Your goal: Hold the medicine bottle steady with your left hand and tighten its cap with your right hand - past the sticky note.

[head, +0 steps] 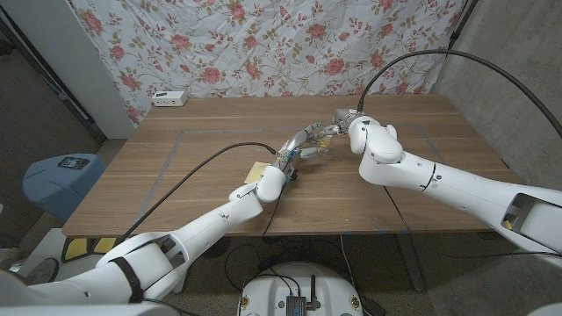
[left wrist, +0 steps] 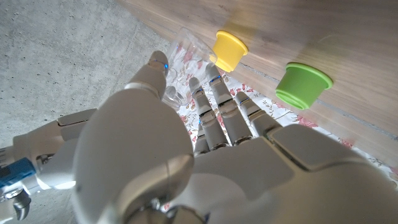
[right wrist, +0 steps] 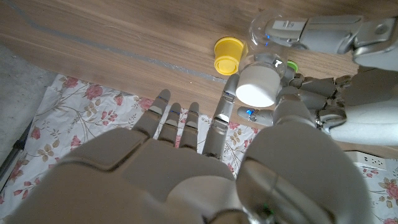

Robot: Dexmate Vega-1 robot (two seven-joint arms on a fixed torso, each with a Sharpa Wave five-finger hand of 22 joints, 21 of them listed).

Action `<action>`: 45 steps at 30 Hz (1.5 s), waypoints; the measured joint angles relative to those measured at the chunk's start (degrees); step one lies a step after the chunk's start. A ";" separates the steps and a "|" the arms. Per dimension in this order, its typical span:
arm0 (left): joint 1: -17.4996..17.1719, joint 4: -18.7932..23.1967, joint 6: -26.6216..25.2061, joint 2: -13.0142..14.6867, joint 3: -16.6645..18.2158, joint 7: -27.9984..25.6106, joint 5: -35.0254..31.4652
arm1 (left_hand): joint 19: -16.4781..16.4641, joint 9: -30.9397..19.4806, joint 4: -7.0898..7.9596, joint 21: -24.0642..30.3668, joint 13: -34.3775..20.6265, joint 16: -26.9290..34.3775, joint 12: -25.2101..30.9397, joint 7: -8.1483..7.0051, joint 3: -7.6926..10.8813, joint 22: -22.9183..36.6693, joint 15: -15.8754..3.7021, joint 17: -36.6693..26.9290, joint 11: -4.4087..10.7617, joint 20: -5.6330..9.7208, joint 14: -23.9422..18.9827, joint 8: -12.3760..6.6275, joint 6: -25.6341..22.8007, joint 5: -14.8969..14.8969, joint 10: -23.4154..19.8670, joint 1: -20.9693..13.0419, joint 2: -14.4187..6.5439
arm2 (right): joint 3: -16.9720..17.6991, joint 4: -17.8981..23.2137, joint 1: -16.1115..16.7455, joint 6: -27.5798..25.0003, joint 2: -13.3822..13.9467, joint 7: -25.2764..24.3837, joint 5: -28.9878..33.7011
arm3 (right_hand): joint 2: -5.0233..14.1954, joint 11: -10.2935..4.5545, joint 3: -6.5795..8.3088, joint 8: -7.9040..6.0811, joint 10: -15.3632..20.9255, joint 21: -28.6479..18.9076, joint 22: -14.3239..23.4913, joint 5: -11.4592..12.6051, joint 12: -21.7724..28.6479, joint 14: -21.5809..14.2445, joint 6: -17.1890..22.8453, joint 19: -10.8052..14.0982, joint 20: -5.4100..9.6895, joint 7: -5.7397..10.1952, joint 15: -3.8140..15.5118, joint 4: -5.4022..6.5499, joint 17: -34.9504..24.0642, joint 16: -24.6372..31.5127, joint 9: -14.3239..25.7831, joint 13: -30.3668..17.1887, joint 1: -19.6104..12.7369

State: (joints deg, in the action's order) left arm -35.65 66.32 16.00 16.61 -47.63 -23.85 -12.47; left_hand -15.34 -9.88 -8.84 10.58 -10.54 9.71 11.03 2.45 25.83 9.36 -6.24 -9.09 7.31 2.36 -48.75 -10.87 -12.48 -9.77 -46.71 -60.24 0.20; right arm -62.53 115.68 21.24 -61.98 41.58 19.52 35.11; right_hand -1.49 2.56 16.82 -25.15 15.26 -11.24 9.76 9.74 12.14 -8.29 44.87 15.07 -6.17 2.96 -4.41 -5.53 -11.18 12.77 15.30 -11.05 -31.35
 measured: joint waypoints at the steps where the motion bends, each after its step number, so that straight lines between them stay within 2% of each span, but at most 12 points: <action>1: 0.00 0.00 -0.02 0.00 0.00 0.00 0.00 | 0.00 0.00 0.00 0.00 0.00 0.00 -0.02 0.00 0.00 0.00 0.00 -0.01 0.00 0.00 0.00 0.00 0.00 0.00 0.00 0.00 0.00 | 0.00 0.01 0.00 0.00 0.01 0.00 0.00 | 0.00 0.01 0.00 0.02 -0.01 0.00 0.00 0.00 0.00 0.00 -0.37 0.00 0.00 0.00 0.00 0.00 0.00 0.00 -0.11 0.00 0.00; 13: -0.17 0.45 -0.45 0.07 -0.05 -0.05 0.00 | 0.00 0.00 0.00 0.00 -0.02 0.00 -0.21 0.00 0.00 0.00 0.00 0.00 0.00 0.00 0.00 0.00 0.00 -0.21 0.00 0.02 -0.01 | 1.09 1.05 1.15 0.38 0.43 -2.63 -1.04 | 0.01 0.52 -0.24 1.94 -0.55 0.23 0.00 0.24 -0.46 0.00 -3.98 -0.22 -0.22 -0.68 0.00 -0.24 0.00 0.00 -0.41 0.00 0.46; 17: -0.26 0.54 -0.49 0.13 -0.05 -0.16 -0.01 | 0.00 0.00 -0.08 0.00 -0.01 0.00 -0.21 0.00 0.40 0.00 0.00 0.00 0.01 0.00 0.00 0.00 0.00 -0.20 0.01 0.17 -0.15 | 1.71 1.61 1.59 0.94 0.73 -3.16 -1.62 | 0.01 0.33 -0.47 3.39 -1.80 0.23 0.00 0.24 -0.93 0.03 -6.79 -0.45 -0.44 -0.85 -0.03 -0.48 -0.01 -0.49 -0.65 0.00 0.46; 24: -0.49 0.60 -0.43 0.18 0.02 -0.59 -0.01 | 0.00 0.00 0.02 0.00 -0.01 0.00 0.02 0.00 0.49 0.00 0.00 0.00 0.01 0.00 0.01 0.00 0.00 -0.18 0.01 0.40 0.08 | 3.18 3.19 2.17 2.13 1.86 -3.28 -3.23 | 0.01 1.11 -0.55 5.62 -4.27 0.46 0.00 0.24 -1.16 1.59 -10.59 -1.46 -1.02 -1.83 -1.58 -1.06 0.27 -1.35 -0.94 0.00 0.45; 29: -0.68 0.58 0.02 0.19 0.19 -0.88 0.02 | 0.00 0.00 0.02 0.00 0.01 0.00 0.02 0.00 0.49 0.00 0.11 0.00 -0.22 0.00 -0.10 0.00 0.00 -0.18 -0.22 0.54 0.23 | 4.06 4.13 2.32 2.93 2.61 -2.56 -4.84 | 0.14 1.30 -0.15 6.75 -5.96 0.46 0.00 0.24 -1.56 2.60 -12.38 -1.89 -0.88 -2.34 -2.14 -1.60 0.27 -1.57 -1.20 0.00 0.32; 39: -0.73 -0.48 1.69 0.10 0.43 -1.51 0.11 | 0.00 0.00 0.02 0.00 0.03 0.00 0.02 0.22 0.49 0.00 0.12 0.00 -0.23 0.00 -0.11 0.00 -0.22 -0.17 -0.23 0.54 0.24 | 5.61 5.86 1.47 4.21 4.33 0.39 -7.85 | 1.07 2.29 0.72 9.23 -9.89 0.53 0.00 0.90 -1.77 6.00 -17.22 -3.67 -0.85 -2.91 -3.67 -2.95 0.26 -2.01 -1.20 0.00 -2.33; 45: -0.36 -1.48 2.80 -0.16 0.46 -1.79 0.12 | 0.00 0.00 0.01 0.00 0.02 0.00 -0.03 0.22 0.48 0.00 0.12 0.00 -0.23 0.00 -0.10 0.00 -0.21 -0.12 -0.23 0.53 0.24 | 6.31 6.56 0.32 4.82 5.49 2.88 -10.01 | 0.83 2.17 1.20 9.78 -11.23 0.67 -0.17 0.90 -1.77 6.94 -18.49 -4.04 -0.72 -3.18 -3.97 -3.42 0.26 -2.40 -1.20 0.00 -3.16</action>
State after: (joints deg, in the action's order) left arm -36.01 64.85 18.80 16.45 -47.17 -25.64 -12.35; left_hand -15.34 -9.88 -8.82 10.58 -10.51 9.71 11.00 2.67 26.32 9.36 -6.12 -9.10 7.08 2.36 -48.85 -10.87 -12.69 -9.89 -46.95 -59.71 0.44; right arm -56.22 122.24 21.56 -57.16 47.07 22.40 25.10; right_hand -0.66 4.73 18.02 -15.37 4.03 -10.57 9.59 10.64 10.37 -1.35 26.37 11.03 -6.89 -0.21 -8.38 -8.95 -10.93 10.37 14.10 -11.05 -34.51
